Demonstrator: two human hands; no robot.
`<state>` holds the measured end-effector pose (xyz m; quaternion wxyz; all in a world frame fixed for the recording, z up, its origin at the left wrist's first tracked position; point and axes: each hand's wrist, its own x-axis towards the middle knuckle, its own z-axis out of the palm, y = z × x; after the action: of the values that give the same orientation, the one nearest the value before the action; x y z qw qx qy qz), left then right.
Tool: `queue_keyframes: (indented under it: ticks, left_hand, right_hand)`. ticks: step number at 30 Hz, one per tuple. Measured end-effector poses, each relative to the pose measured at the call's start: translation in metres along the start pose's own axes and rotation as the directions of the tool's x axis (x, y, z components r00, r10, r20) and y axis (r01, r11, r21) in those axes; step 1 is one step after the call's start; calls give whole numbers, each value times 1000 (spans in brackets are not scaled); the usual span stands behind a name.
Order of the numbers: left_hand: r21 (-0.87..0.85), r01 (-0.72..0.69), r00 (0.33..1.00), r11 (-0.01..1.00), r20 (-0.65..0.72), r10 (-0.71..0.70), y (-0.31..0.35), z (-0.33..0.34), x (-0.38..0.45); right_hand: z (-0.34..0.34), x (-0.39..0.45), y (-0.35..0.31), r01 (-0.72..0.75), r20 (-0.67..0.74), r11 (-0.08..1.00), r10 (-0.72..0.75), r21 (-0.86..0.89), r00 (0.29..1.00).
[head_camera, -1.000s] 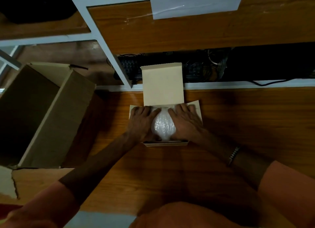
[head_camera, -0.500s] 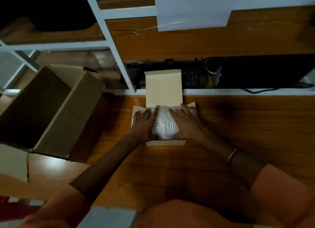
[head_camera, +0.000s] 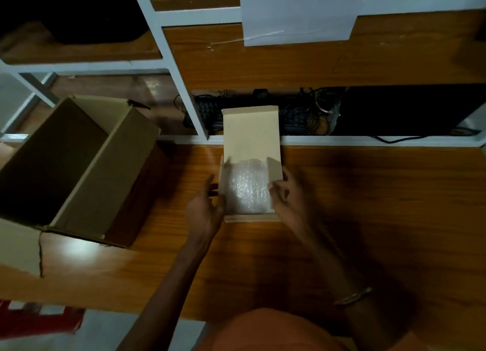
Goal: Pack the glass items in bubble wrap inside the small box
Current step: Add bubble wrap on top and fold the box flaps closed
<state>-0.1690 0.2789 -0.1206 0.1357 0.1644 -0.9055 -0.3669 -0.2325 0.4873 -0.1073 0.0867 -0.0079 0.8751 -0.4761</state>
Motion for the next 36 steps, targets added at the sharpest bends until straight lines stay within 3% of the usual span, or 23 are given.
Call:
queue_keyframes:
  ticks: [2, 4, 6, 11, 14, 17, 19, 21, 25, 27, 31, 33, 36]
  left_hand:
    - [41, -104, 989, 994, 111, 99, 12, 6, -2]
    - [142, -255, 959, 956, 167, 231, 13, 14, -3]
    - [239, -324, 940, 915, 194, 282, 3, 20, 0]
    - [62, -335, 916, 940, 256, 310, -20, 15, 35]
    - [10, -235, 932, 972, 285, 222, -23, 13, 50]
    - [-65, 21, 955, 998, 298, -1, -23, 21, 56]
    - [-241, 205, 944, 949, 303, -127, -22, 26, 59]
    - [-366, 250, 953, 896, 257, -161, -23, 28, 58]
    - [-400, 288, 948, 870, 247, -200, -21, 18, 54]
    - [-383, 250, 963, 889, 198, -185, -18, 6, 51]
    - [-436, 118, 983, 892, -79, -168, 1, -30, 58]
    - [-480, 8, 993, 877, -99, -63, 12, -45, 67]
    - [-454, -74, 996, 888, 10, 88, 23, -49, 71]
  right_hand:
    - [12, -2, 8, 67, 23, 982, -64, -175, 998]
    - [19, -4, 14, 109, -41, 952, -126, -286, 991]
    - [18, -2, 12, 150, -81, 953, -177, -265, 981]
    - [5, 24, 8, 62, -3, 991, -62, -120, 998]
    - [-3, 58, 9, -65, 95, 991, 76, -113, 993]
    - [-6, 99, 20, -129, 213, 990, 137, -49, 967]
    - [-8, 111, 8, -98, 290, 995, 103, -34, 951]
    - [-10, 109, -8, -102, 318, 995, 101, -14, 943]
    - [-9, 109, -6, -63, 298, 998, 53, 25, 953]
    - [-9, 106, 0, -26, 283, 998, 11, 49, 959]
    - [-11, 99, 8, 8, 228, 1000, -12, 20, 974]
    - [-12, 94, 12, 8, 205, 1000, -9, 8, 979]
    - [-14, 84, 14, 43, 198, 999, -46, 17, 979]
